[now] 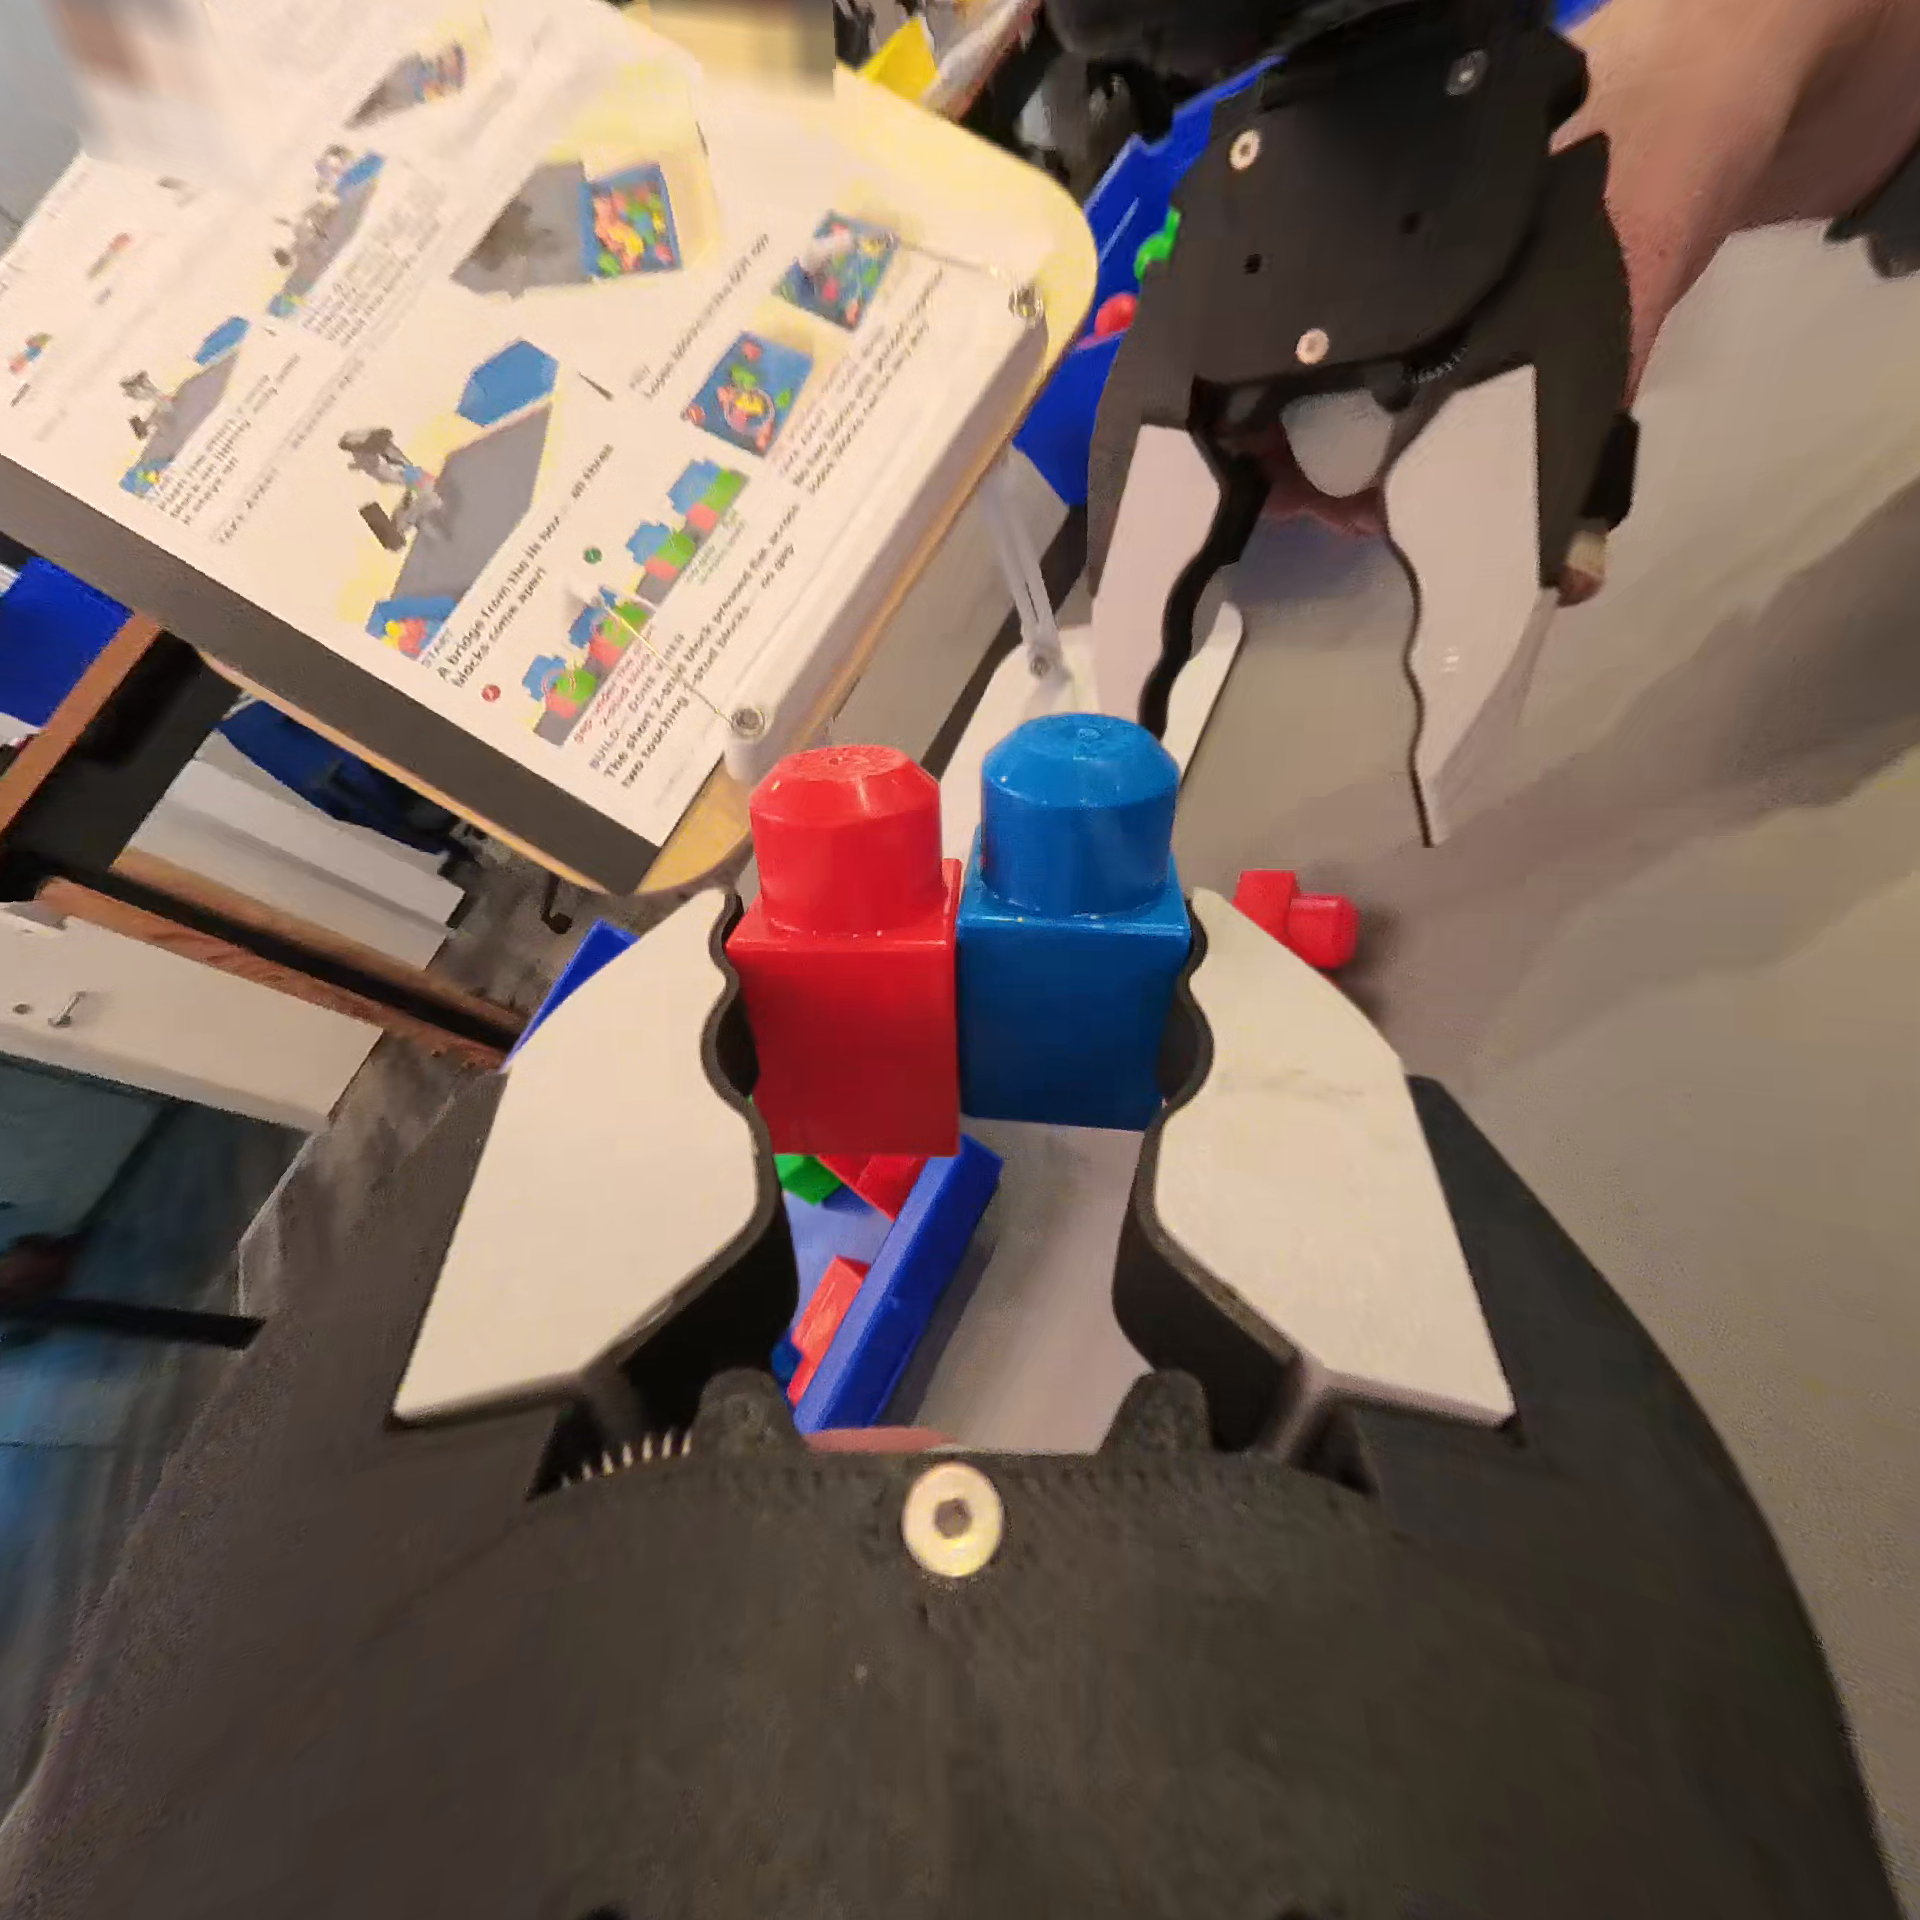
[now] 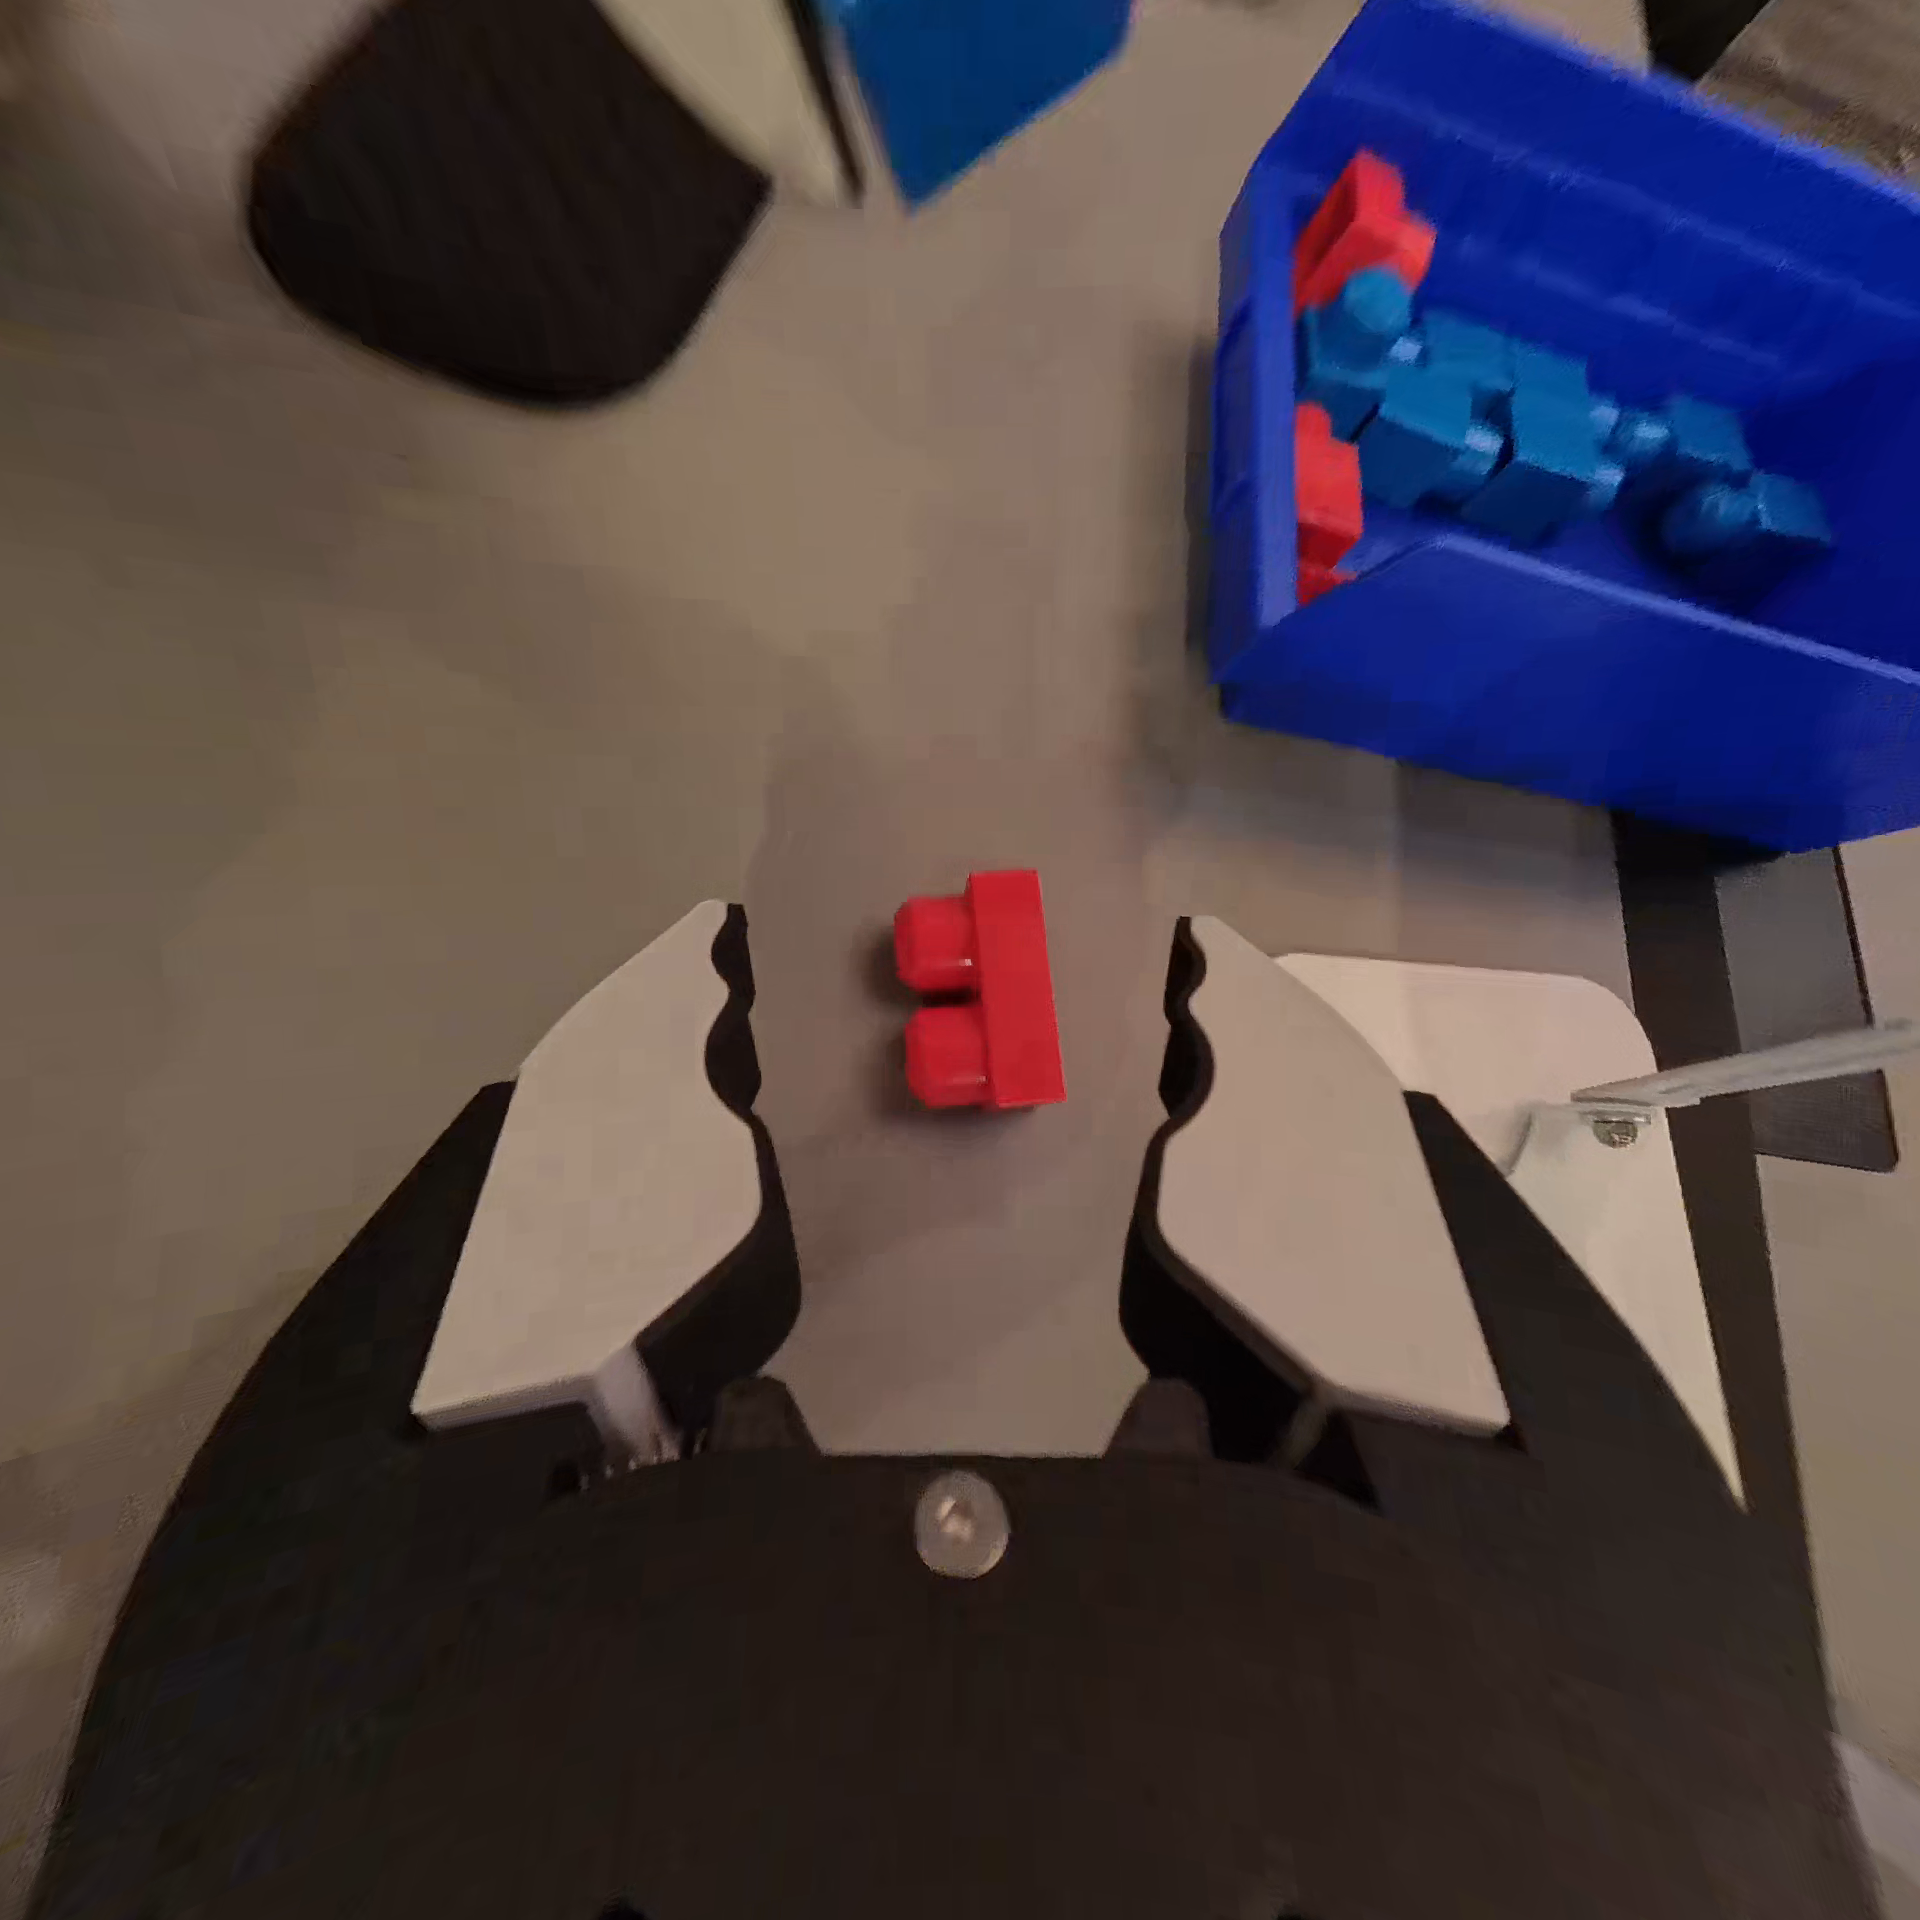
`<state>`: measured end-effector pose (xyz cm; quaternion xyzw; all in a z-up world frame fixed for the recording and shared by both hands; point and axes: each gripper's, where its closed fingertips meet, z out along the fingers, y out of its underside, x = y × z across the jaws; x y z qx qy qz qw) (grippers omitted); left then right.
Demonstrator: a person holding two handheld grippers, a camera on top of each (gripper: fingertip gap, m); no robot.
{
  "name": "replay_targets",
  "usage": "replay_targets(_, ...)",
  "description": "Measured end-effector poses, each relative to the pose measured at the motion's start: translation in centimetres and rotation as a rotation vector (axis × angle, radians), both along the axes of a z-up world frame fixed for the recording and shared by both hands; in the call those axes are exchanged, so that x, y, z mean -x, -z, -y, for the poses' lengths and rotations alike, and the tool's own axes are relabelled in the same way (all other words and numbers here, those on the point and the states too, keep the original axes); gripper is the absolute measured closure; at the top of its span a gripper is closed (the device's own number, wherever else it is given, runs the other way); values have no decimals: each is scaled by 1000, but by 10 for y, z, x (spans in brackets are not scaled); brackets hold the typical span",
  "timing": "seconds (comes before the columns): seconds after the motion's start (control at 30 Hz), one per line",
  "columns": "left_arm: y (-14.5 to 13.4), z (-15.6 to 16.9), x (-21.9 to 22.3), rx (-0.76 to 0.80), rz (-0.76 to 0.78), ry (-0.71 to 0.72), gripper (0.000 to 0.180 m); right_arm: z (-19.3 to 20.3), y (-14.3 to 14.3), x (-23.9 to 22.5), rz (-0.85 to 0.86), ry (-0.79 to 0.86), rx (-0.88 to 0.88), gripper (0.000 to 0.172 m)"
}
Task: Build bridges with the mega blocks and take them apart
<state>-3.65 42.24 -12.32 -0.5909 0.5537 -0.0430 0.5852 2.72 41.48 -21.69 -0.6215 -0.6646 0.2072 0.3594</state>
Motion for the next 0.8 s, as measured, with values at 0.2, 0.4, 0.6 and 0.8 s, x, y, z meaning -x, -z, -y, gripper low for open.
replay_targets(0.2, 18, -8, 8, 37, -9, -35, 105, -12, 62, -2, 226, 2, -93, 115)
replay_targets(0.4, 25, -14, 13, 57, -2, -50, 105, -21, 82, -2, 279, 20, -139, 125)
replay_targets(0.6, 28, -18, 16, 71, 9, -49, 105, -24, 82, 0, 264, 19, -123, 125)
replay_targets(0.8, 26, -19, 16, 71, 13, -47, 105, -29, 89, -2, 277, 73, 32, 125)
